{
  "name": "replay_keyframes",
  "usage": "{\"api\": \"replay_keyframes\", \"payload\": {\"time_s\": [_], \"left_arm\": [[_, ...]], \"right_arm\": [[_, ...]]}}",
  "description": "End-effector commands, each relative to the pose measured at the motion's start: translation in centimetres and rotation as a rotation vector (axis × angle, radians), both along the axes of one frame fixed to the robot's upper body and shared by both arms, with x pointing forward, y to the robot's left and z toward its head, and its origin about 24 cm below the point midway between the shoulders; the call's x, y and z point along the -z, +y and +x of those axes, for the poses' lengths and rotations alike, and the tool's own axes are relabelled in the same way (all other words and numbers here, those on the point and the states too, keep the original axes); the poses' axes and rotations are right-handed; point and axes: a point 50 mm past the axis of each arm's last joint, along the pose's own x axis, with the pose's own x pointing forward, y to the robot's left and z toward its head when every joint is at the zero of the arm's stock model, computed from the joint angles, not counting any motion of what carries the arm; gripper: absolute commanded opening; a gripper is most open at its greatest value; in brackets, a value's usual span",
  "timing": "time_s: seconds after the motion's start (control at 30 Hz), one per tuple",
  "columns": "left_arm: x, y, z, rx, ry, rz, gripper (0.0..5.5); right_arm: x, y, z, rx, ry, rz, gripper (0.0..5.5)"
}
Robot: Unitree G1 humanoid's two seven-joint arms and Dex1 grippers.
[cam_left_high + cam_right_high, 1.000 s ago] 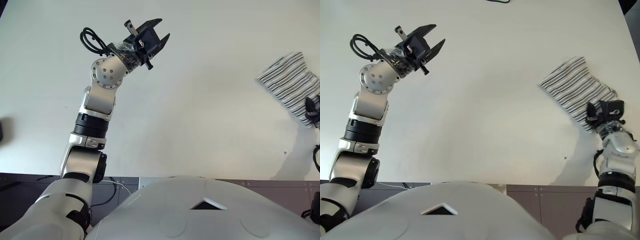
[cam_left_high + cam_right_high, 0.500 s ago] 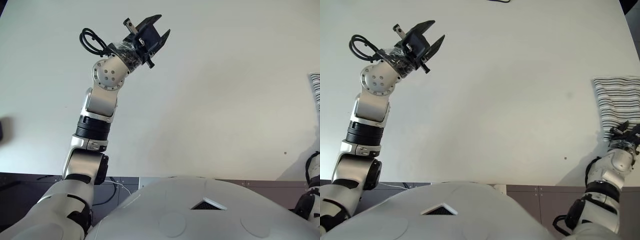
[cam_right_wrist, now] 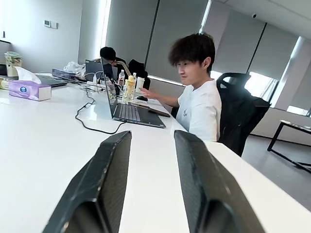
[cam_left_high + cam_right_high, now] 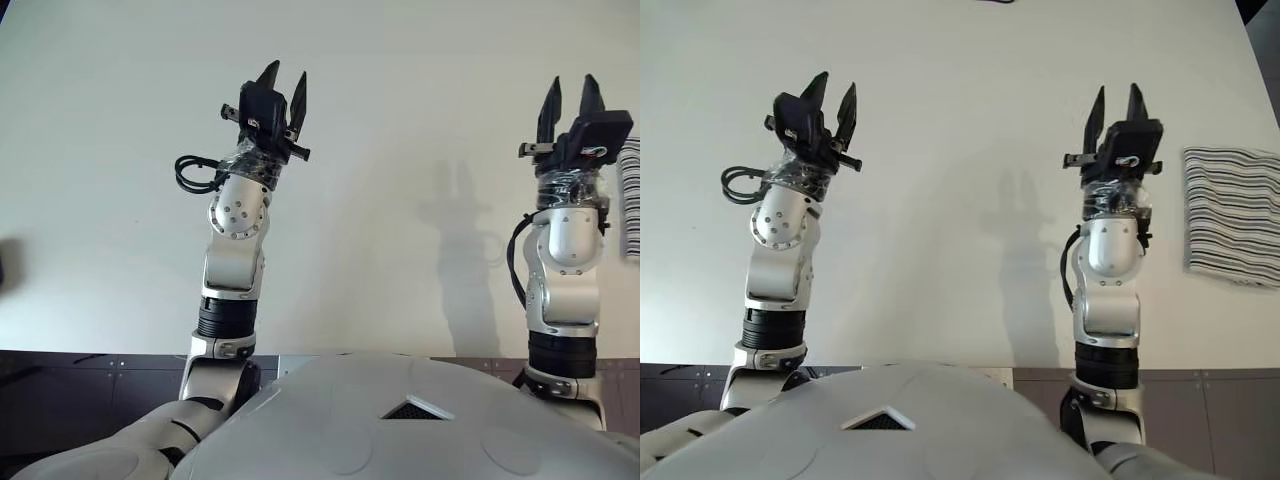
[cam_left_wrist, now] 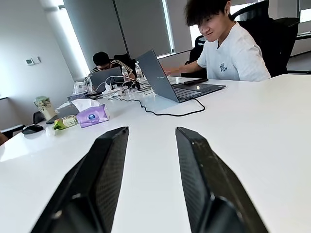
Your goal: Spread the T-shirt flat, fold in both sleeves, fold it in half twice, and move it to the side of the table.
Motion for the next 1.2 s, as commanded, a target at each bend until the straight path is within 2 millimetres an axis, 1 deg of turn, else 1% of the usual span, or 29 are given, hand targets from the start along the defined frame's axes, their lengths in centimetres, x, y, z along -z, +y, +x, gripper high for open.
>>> {"api": "replay_keyframes", "payload": {"time_s": [0.03, 0.07, 0.13, 0.2, 0.23, 0.3, 0.43, 0.67, 0.8, 0.87, 1.0, 1.2], "left_arm": [[2.1, -0.3, -0.4, -0.075, 0.059, -0.041, 1.77], [2.5, -0.2, -0.5, -0.095, 0.067, -0.048, 1.77], [4.0, -0.1, -1.2, -0.134, 0.108, -0.055, 1.77], [4.6, 0.5, -1.2, -0.18, 0.116, -0.069, 1.77], [4.5, 1.0, -1.0, -0.214, 0.11, -0.077, 1.77], [4.5, 1.6, -1.0, -0.247, 0.105, -0.089, 1.77], [4.2, 2.1, -1.4, -0.266, 0.085, -0.098, 1.77], [4.7, 1.2, -1.4, -0.276, 0.095, -0.093, 1.77], [5.2, 0.4, -1.1, -0.298, 0.106, -0.088, 1.77], [5.4, 0.0, -1.0, -0.309, 0.107, -0.086, 1.77], [5.6, -0.8, -1.2, -0.31, 0.108, -0.077, 1.77], [6.1, -0.5, -1.0, -0.334, 0.129, -0.074, 1.77]], "right_arm": [[2.7, 1.5, 0.8, -0.014, 0.119, 0.105, 1.61], [3.5, 1.8, 0.8, -0.019, 0.146, 0.12, 1.61], [5.3, 2.7, 0.6, -0.028, 0.211, 0.152, 1.61], [6.3, 3.6, 0.3, -0.043, 0.233, 0.148, 1.61], [6.6, 4.2, 0.2, -0.075, 0.234, 0.14, 1.61], [6.6, 5.2, 0.1, -0.141, 0.219, 0.109, 1.61], [6.0, 6.1, 0.4, -0.23, 0.175, 0.098, 1.61], [5.9, 6.1, 1.6, -0.29, 0.168, 0.058, 1.61], [6.2, 5.5, 2.4, -0.311, 0.197, -0.004, 1.61], [6.5, 5.1, 2.6, -0.309, 0.212, -0.022, 1.61], [6.5, 4.9, 2.5, -0.335, 0.218, -0.028, 1.61], [6.8, 4.5, 3.2, -0.305, 0.244, -0.055, 1.61]]}}
